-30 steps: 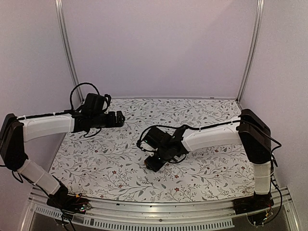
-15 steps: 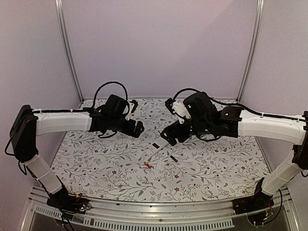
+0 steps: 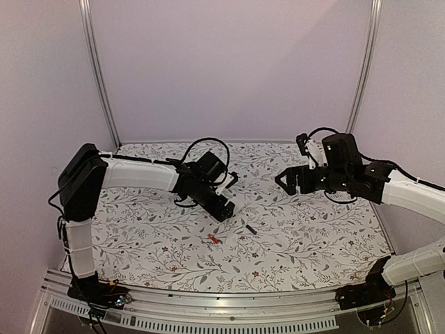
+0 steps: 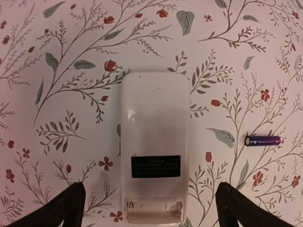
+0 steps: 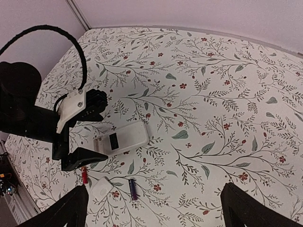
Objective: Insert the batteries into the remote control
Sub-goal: Pick up the remote control without batteries from the center of the board.
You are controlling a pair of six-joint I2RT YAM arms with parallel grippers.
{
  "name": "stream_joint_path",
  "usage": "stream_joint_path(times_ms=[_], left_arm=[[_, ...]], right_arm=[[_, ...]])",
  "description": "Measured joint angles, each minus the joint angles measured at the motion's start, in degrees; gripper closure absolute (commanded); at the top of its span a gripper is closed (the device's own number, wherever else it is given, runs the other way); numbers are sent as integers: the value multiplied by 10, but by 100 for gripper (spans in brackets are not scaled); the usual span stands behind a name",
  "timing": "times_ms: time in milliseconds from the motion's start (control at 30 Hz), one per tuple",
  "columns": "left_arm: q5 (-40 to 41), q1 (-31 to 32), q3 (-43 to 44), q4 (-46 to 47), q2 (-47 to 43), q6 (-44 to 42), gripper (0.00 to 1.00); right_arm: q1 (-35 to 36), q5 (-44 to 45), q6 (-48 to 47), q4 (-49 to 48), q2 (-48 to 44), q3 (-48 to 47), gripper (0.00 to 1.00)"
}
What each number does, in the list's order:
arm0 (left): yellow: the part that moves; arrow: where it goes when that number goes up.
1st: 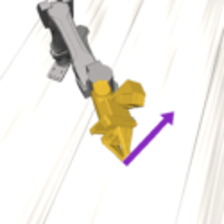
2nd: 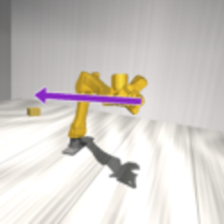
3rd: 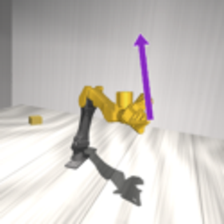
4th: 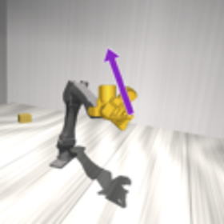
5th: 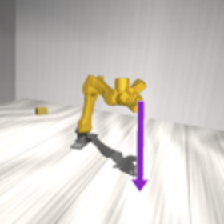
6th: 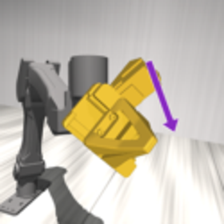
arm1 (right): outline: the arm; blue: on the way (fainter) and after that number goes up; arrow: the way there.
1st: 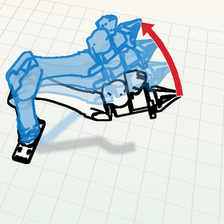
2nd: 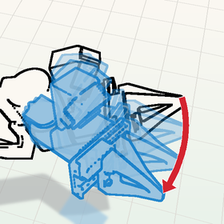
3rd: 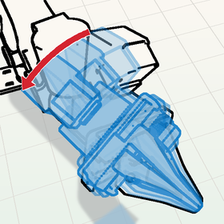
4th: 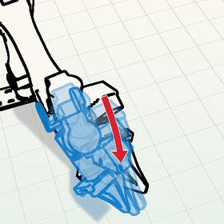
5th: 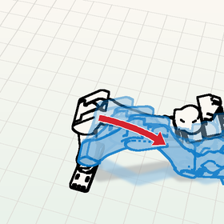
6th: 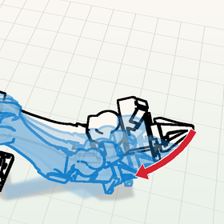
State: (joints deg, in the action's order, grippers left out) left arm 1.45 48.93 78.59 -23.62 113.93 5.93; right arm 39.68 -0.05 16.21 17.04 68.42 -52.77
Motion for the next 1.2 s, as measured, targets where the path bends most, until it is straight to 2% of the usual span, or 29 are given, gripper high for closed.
stream_joint_path(times_ms=[233, 400, 500, 767, 933, 1100, 1200], left_arm=[[-6, 4, 28, -42, 36, -11, 7], [-6, 7, 41, -58, 57, -15, 13], [-5, 9, 47, -66, 68, -16, 21], [8, 10, 68, -75, 82, -19, 50], [17, 9, 73, -73, 84, -14, 61], [34, 9, 60, -43, 71, -10, 64], [38, 9, 25, -8, 26, -2, 64]], right_arm=[[-2, -19, 17, -2, 10, 5, 1], [-14, -39, 21, -4, 19, 12, 1], [-31, -59, 26, -7, 28, 16, 1], [-71, -120, 55, -35, 72, 33, 1], [-78, -158, 70, -60, 106, 34, 1], [-90, -201, 93, -95, 131, 34, 1], [-91, -232, 114, -125, 150, 34, 3]])
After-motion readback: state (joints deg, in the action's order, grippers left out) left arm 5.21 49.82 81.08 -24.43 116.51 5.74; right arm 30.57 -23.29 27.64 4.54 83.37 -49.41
